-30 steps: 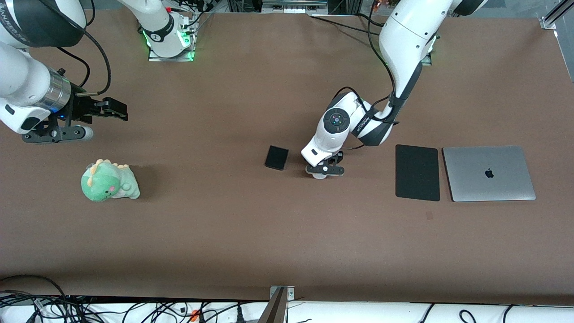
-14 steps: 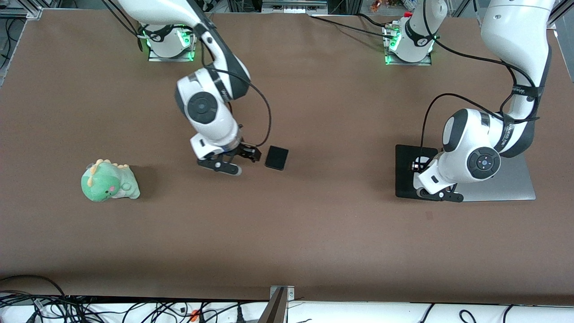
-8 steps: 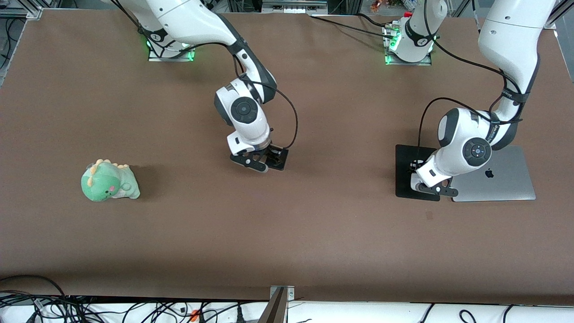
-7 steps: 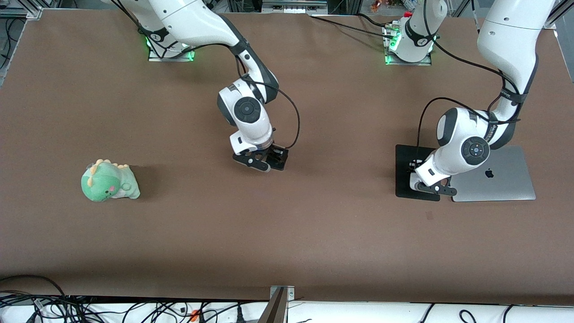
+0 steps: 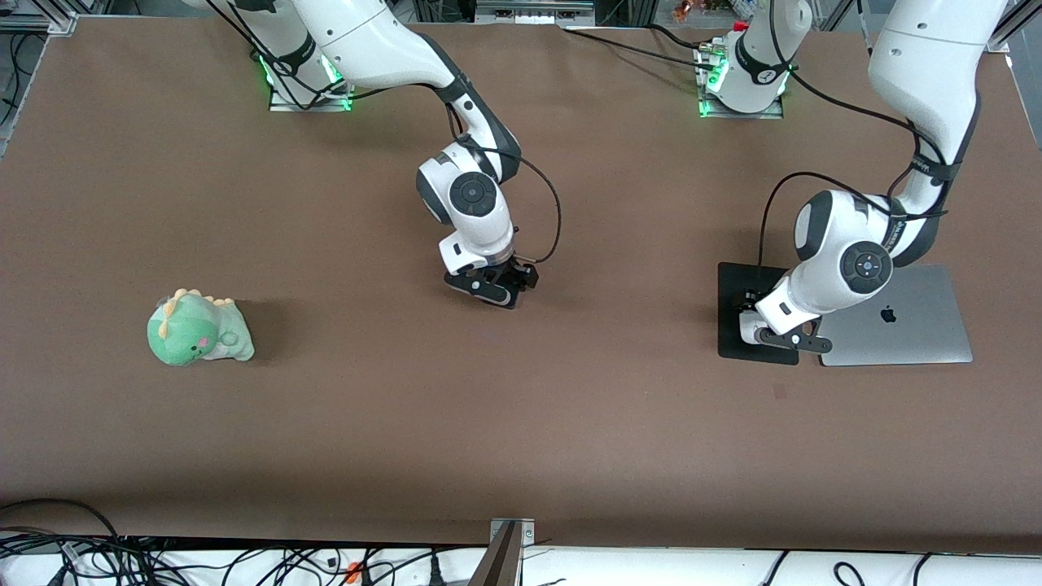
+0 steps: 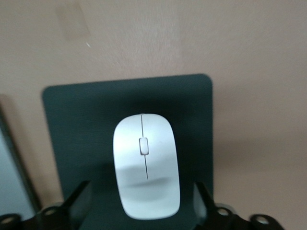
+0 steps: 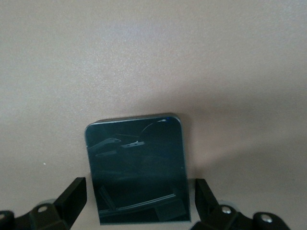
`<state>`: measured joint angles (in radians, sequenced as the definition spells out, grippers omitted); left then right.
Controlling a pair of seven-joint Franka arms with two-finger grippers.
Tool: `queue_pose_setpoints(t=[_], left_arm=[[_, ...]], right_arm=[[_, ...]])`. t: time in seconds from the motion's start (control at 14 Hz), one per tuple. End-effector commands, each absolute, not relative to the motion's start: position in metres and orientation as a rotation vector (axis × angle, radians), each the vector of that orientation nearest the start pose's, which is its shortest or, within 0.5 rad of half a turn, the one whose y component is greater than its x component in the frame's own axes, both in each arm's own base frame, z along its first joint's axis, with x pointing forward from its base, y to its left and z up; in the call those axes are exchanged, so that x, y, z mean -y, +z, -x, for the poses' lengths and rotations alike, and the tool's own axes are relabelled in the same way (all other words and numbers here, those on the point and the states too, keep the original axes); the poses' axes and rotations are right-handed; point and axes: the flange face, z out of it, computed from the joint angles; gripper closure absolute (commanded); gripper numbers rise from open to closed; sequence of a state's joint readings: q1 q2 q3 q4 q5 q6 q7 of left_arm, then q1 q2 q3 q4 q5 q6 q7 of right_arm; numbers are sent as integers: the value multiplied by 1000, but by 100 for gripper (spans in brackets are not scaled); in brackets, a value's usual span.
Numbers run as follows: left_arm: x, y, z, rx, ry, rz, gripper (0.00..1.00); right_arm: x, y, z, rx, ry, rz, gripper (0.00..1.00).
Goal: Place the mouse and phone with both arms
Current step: 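Lower the mouse onto the pad while the right gripper grasps the phone, then open the left gripper and withdraw while the right gripper lifts the phone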
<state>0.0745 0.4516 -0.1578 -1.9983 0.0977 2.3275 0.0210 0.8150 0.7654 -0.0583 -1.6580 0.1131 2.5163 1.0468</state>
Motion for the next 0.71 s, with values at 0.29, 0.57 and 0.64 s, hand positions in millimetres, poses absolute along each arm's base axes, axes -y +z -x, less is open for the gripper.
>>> queue_pose_setpoints(t=[0.29, 0.57, 0.64], left_arm=[[68, 452, -628, -297, 310, 3051, 0], [64, 556, -624, -272, 282, 3057, 0], [63, 576, -624, -266, 238, 3065, 0]], right_arm=[[-469, 186, -514, -493, -59, 3028, 61], [-402, 240, -558, -231, 52, 3148, 61], [-379, 248, -569, -150, 86, 3167, 61]])
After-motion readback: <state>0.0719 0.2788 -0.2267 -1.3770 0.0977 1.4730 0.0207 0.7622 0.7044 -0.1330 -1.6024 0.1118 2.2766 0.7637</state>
